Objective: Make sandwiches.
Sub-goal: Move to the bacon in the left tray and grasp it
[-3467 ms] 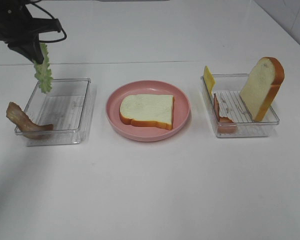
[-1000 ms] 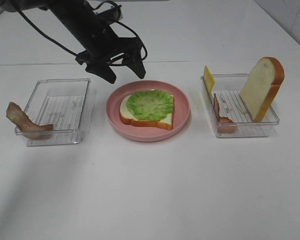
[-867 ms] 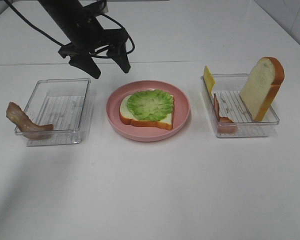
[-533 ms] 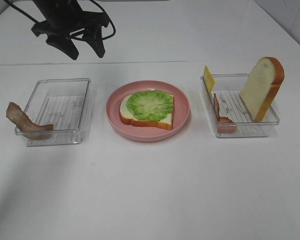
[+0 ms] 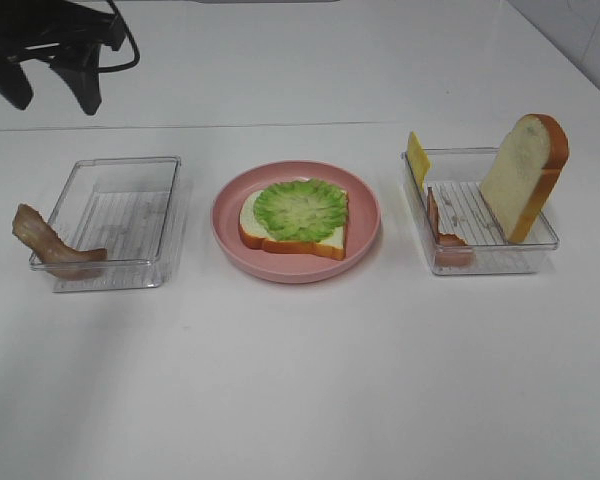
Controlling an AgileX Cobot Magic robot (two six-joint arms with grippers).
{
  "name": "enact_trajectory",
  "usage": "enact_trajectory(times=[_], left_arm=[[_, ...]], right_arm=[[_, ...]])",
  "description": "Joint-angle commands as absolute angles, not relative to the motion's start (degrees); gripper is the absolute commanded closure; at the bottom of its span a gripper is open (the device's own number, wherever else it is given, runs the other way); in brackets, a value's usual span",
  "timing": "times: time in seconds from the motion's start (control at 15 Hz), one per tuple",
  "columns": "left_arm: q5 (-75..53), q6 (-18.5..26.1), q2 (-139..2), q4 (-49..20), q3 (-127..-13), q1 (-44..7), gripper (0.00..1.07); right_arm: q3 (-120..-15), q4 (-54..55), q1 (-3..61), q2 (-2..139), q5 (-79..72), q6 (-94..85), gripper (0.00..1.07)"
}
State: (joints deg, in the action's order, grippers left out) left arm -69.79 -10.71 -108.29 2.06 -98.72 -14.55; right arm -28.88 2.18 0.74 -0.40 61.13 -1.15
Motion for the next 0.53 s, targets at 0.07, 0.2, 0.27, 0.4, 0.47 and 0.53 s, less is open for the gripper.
enact_trajectory(times=[0.07,0.2,0.27,0.4,0.47,0.53], left_arm=[[-73.91,-12.78,-106.34,3.78,-94.25,-14.44,0.43],[-73.91,-13.46,-105.94,4.07,-90.7,-14.44,0.43],[-73.85,-14.09,-105.94,5.04,-89.44,-14.44,0.43],[-73.8,-16.39,-106.8,7.45,-88.41,-13.69,0.43],[-73.74,-16.67,-107.09,7.22,-88.41,-12.72,0.43],[-73.05,-16.67,-107.6,6.88,-88.41,-11.97,0.43]], right_arm=[[-28.82,1.83,0.86,-0.74,60.73,-0.52,0.29],[-28.82,1.83,0.86,-0.74,60.73,-0.52,0.29],[-28.82,1.83,0.86,-0.74,60.73,-0.52,0.29],[-28.82,1.83,0.86,-0.74,60.73,-0.52,0.29],[-28.82,1.83,0.86,-0.74,60.73,-0.52,0.29],[-28.82,1.83,0.86,-0.74,60.73,-0.52,0.29]])
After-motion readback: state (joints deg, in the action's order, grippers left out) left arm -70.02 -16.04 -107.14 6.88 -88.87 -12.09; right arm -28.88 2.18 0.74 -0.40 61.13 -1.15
